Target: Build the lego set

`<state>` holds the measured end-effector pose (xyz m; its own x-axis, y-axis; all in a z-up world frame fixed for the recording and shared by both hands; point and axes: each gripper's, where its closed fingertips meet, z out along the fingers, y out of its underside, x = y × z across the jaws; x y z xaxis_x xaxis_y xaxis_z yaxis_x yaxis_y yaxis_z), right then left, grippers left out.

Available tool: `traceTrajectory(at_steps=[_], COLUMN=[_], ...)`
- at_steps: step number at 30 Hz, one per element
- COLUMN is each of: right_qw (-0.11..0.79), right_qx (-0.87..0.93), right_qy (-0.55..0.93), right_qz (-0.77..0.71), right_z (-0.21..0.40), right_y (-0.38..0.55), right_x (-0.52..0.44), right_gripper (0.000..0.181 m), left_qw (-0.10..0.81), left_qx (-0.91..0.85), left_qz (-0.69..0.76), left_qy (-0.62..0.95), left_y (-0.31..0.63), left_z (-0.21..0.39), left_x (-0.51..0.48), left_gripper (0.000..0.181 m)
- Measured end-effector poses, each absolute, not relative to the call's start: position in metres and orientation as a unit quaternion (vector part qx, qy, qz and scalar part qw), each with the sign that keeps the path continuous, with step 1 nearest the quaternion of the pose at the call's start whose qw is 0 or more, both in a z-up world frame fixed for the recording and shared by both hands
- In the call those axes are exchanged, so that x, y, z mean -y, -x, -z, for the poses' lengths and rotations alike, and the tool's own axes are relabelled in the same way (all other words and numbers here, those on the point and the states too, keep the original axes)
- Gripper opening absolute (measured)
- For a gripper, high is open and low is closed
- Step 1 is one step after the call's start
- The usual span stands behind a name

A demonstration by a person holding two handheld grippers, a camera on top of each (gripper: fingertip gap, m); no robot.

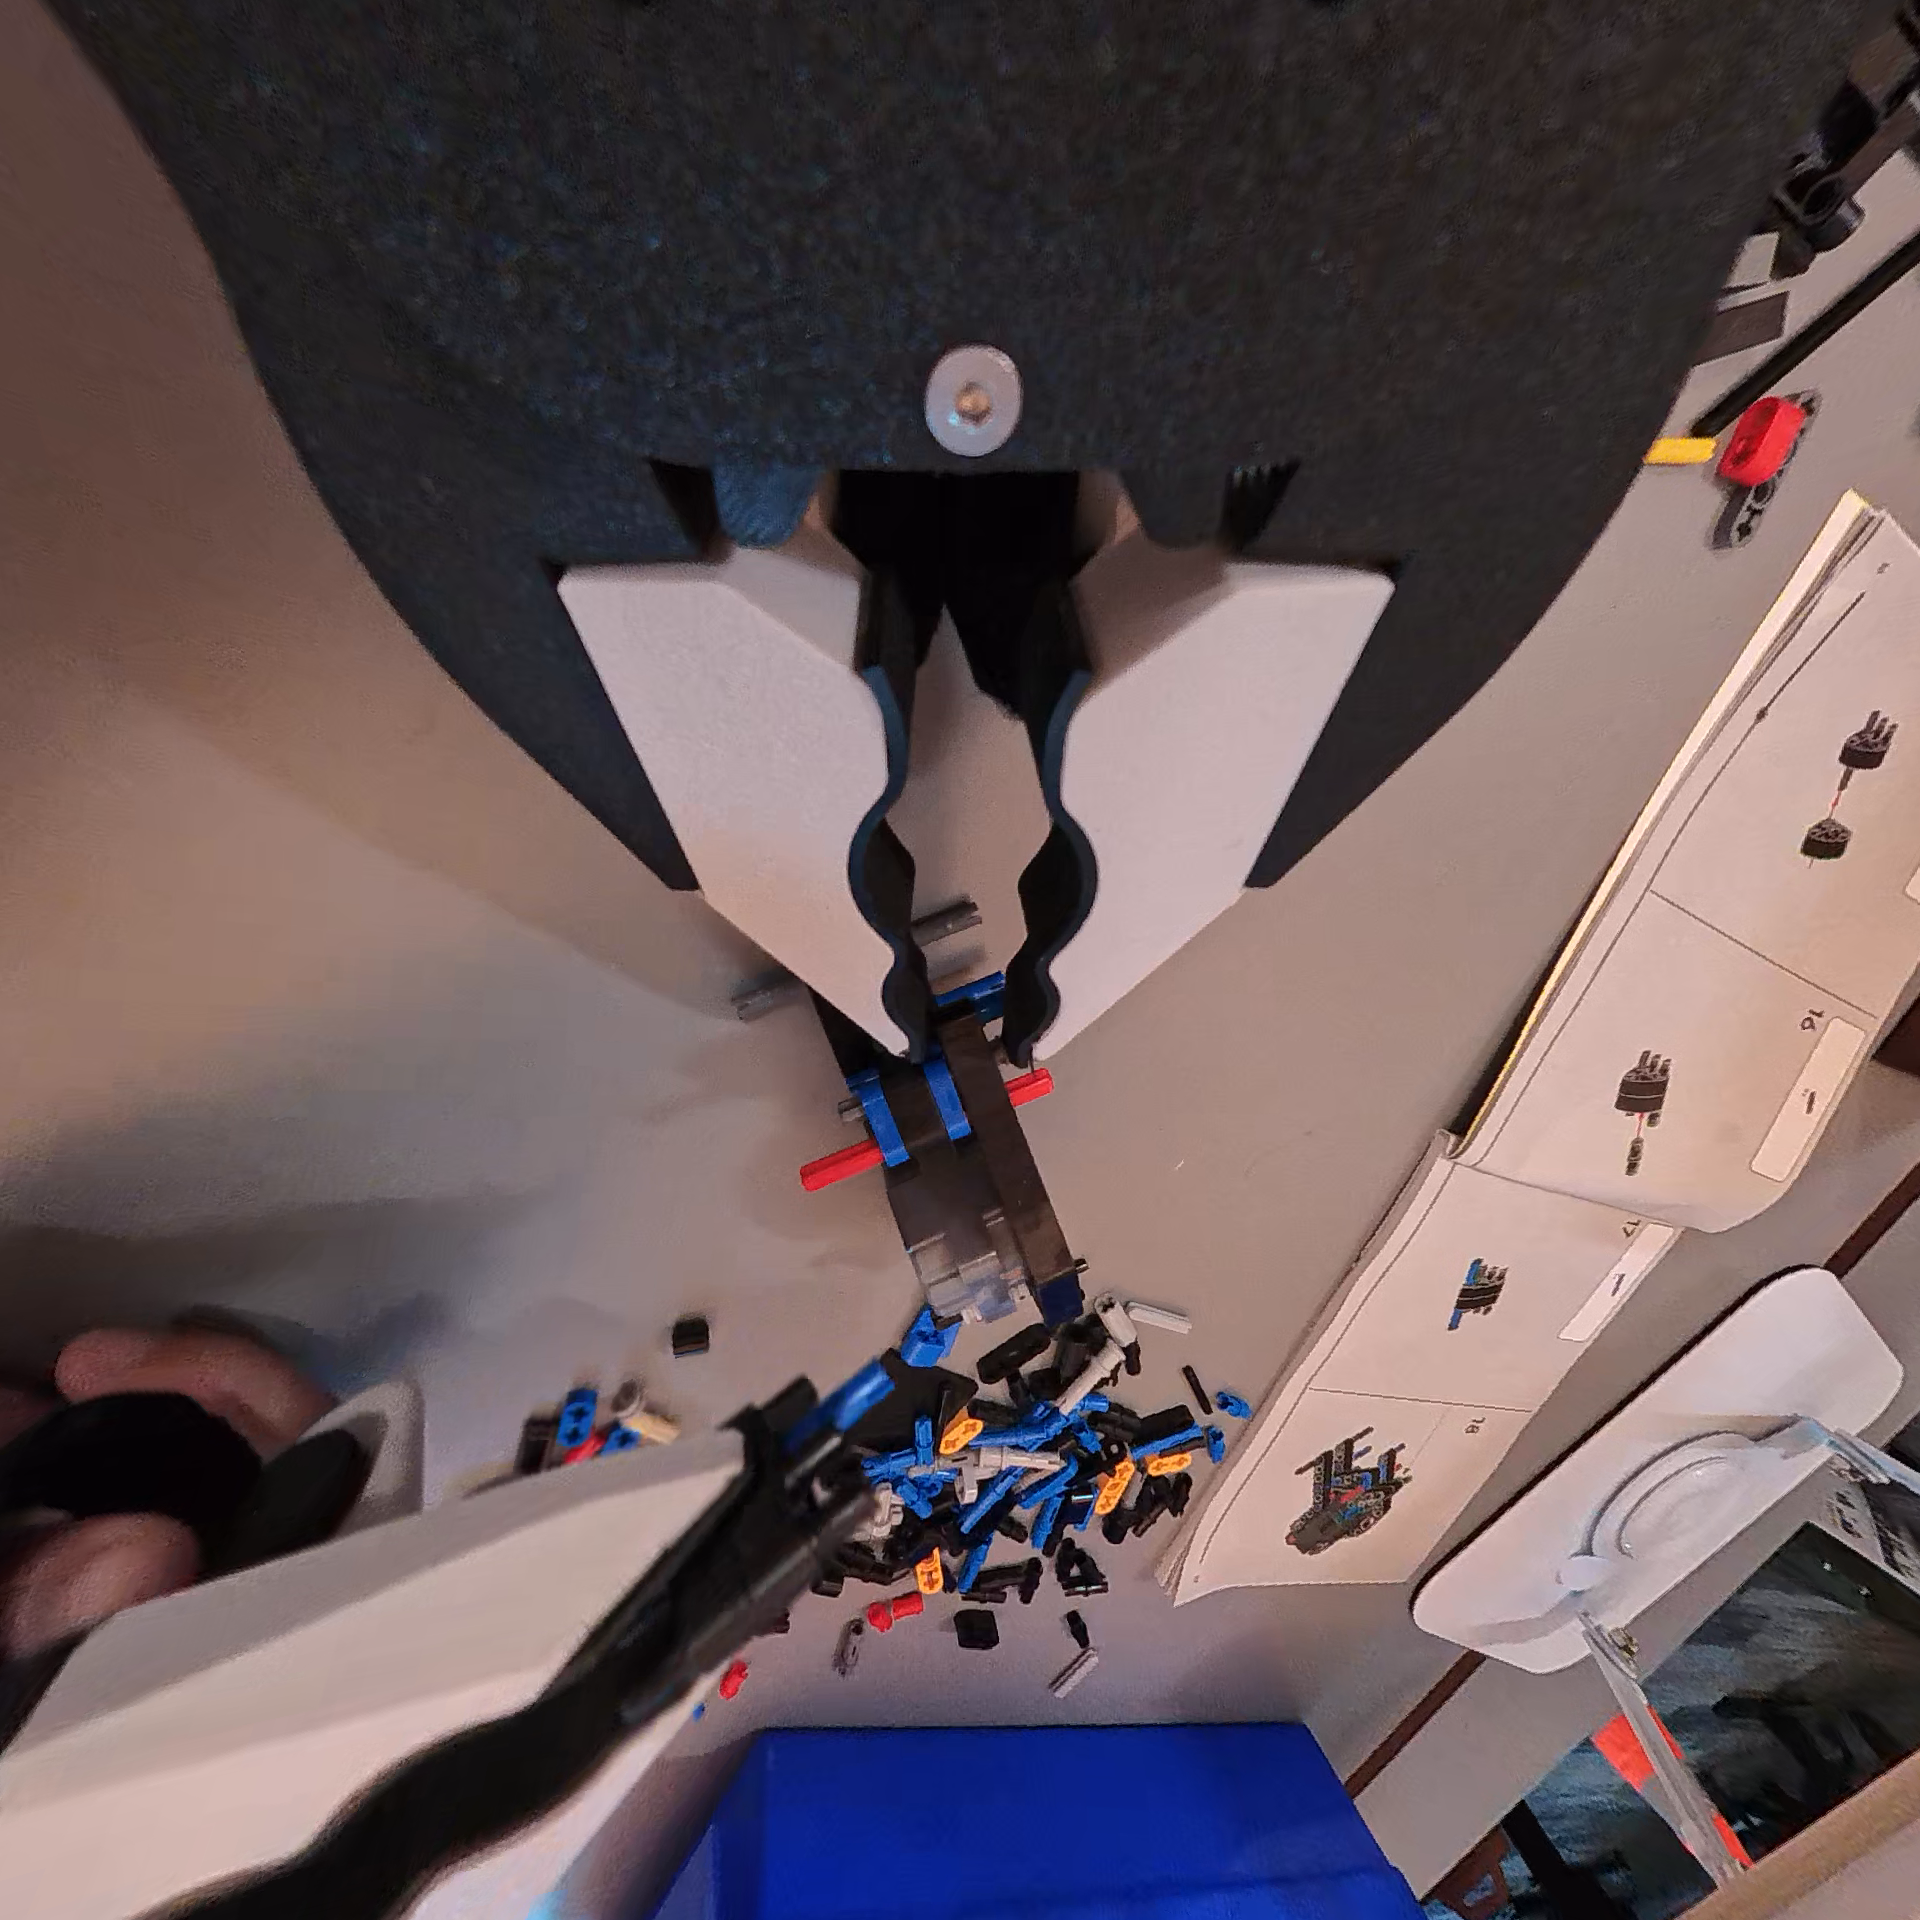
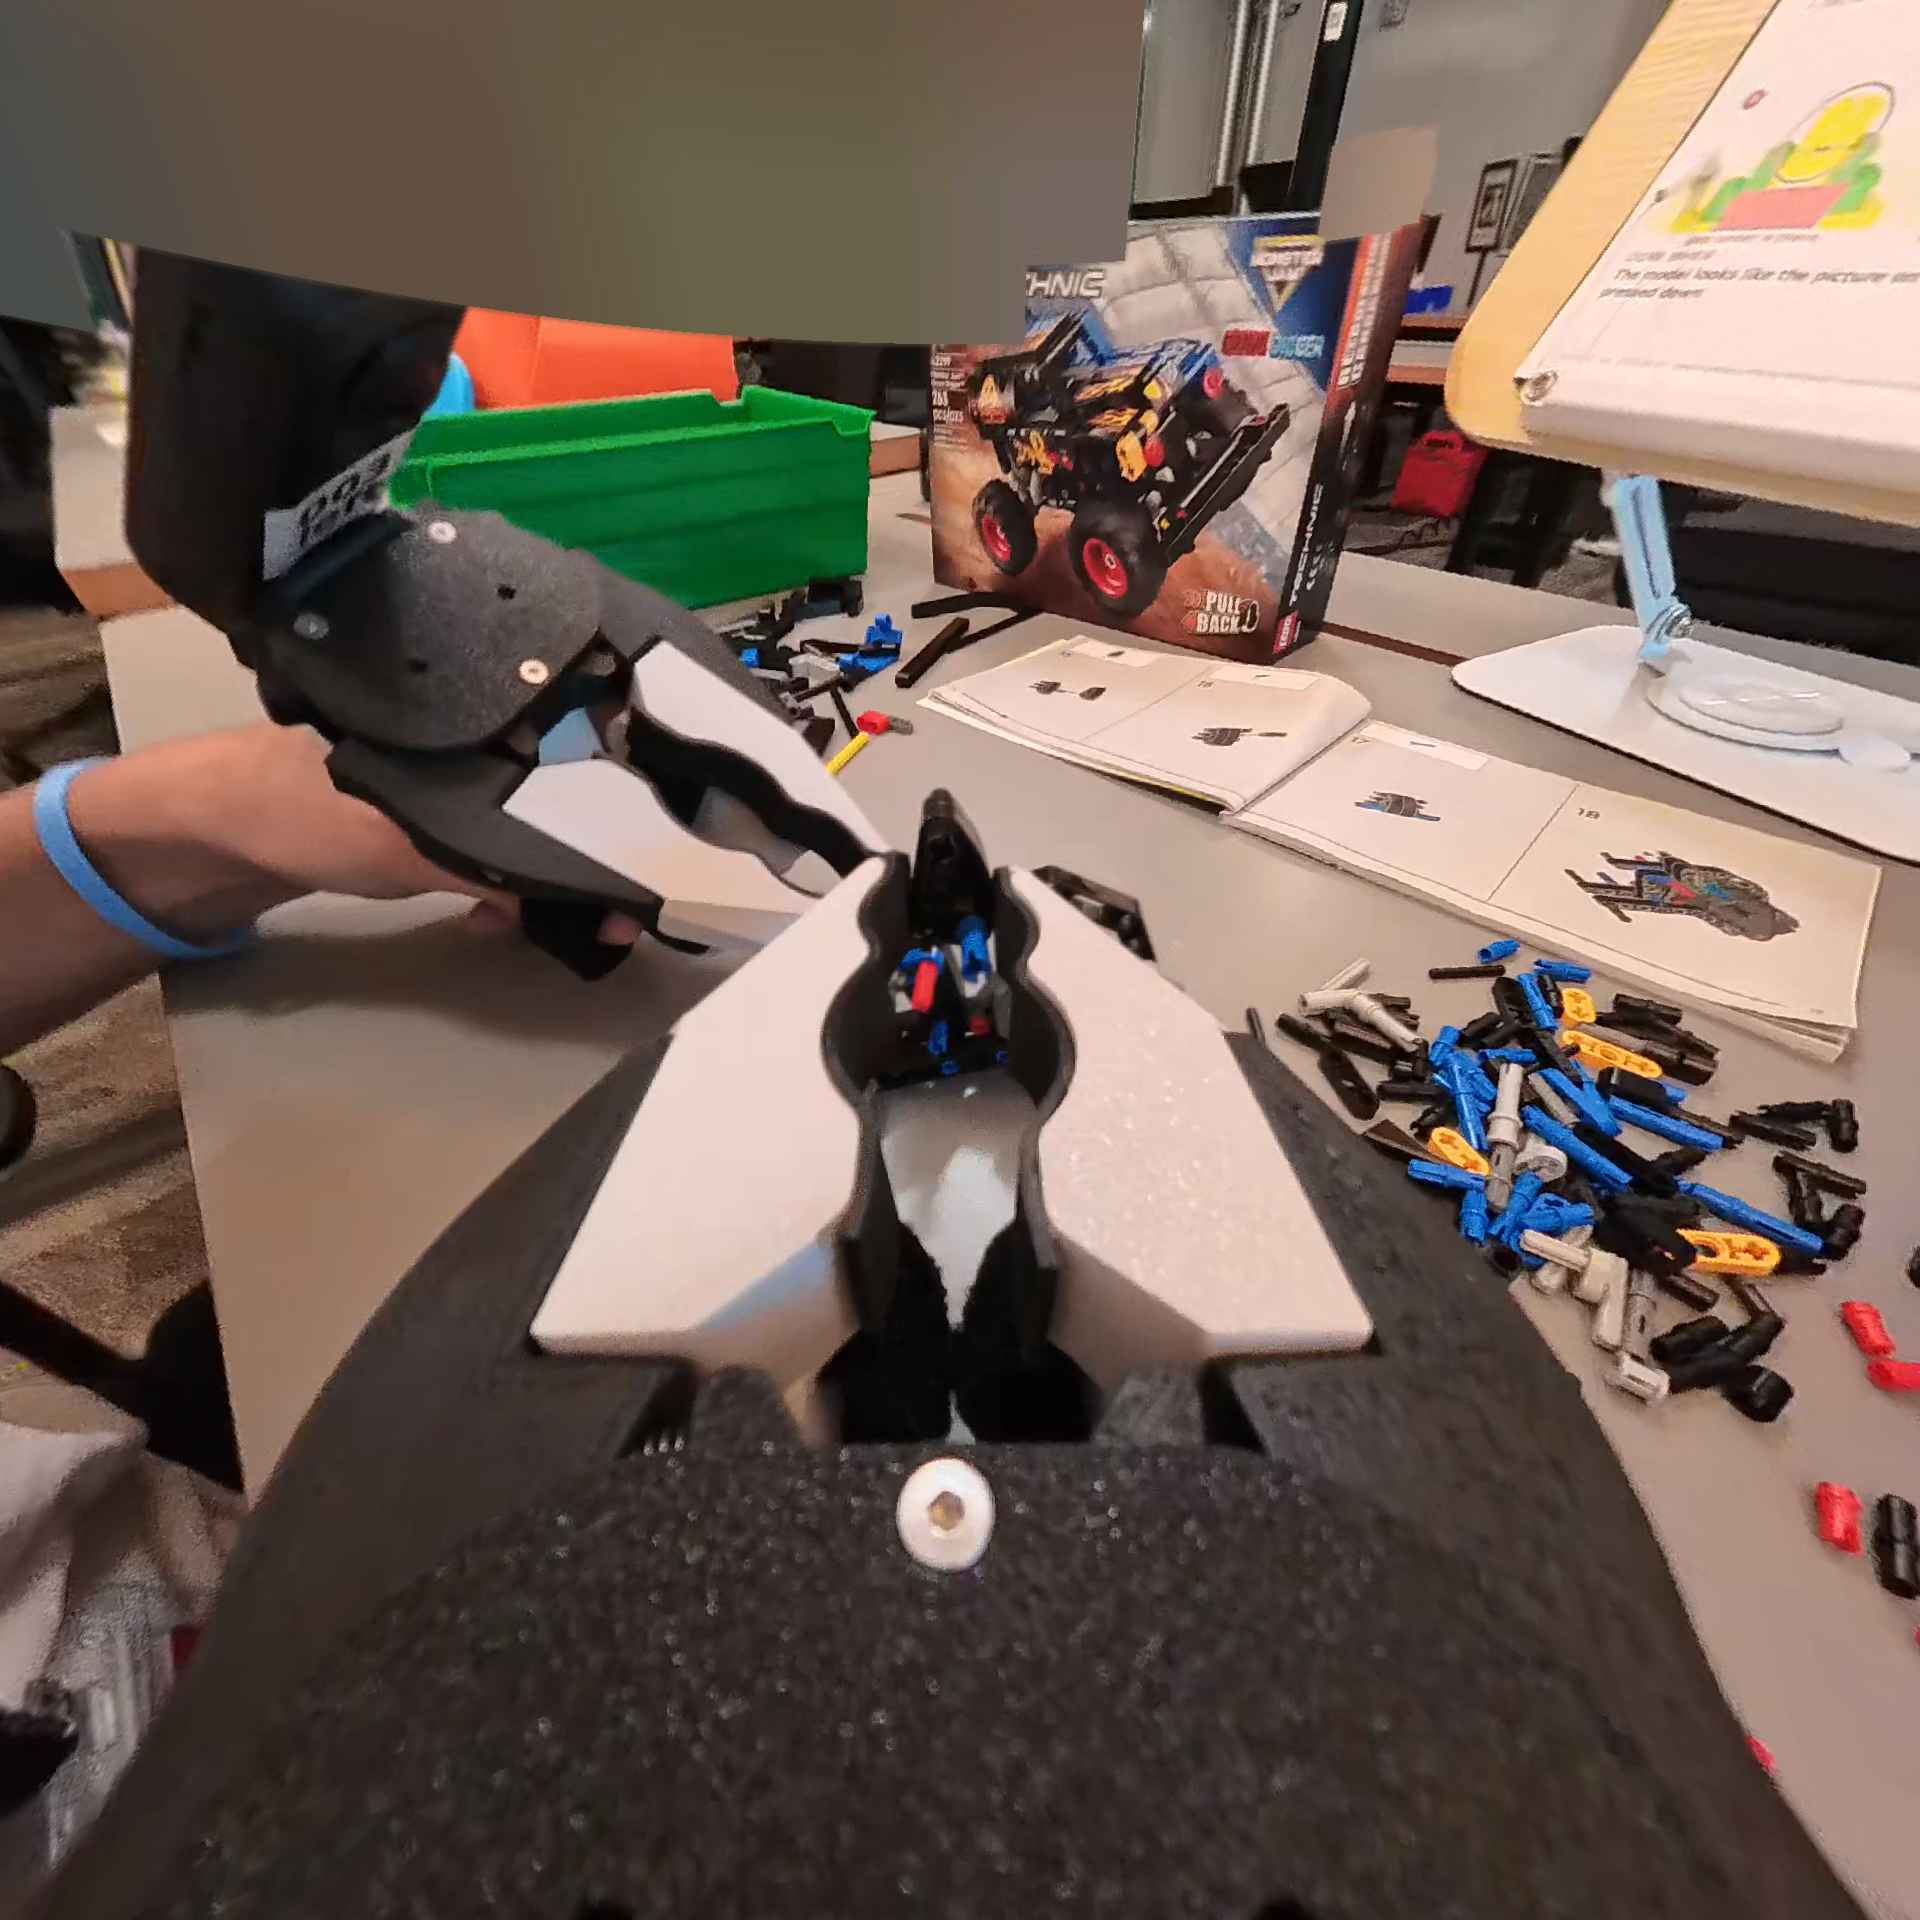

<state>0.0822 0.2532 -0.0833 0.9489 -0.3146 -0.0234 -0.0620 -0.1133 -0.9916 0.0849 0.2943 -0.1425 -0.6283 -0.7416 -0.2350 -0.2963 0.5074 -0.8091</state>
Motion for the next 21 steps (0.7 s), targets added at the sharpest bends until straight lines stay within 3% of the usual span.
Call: traceTrajectory(at_steps=[11,21], right_qw=[0.660,0.645], right_qx=[-0.126,-0.102], right_qy=[0.734,0.744], right_qz=[0.098,0.140], right_z=[0.081,0.083], right_y=[-0.086,-0.081], right_x=[-0.255,-0.257], right_gripper=[0.015,0.015], left_qw=[0.284,0.267], left_qx=[-0.807,-0.790], left_qz=[0.407,0.444], left_qy=[0.320,0.328], left_y=[-0.080,-0.074], left_z=[0.142,0.131], left_x=[-0.297,-0.298], left_gripper=[0.025,0.026])
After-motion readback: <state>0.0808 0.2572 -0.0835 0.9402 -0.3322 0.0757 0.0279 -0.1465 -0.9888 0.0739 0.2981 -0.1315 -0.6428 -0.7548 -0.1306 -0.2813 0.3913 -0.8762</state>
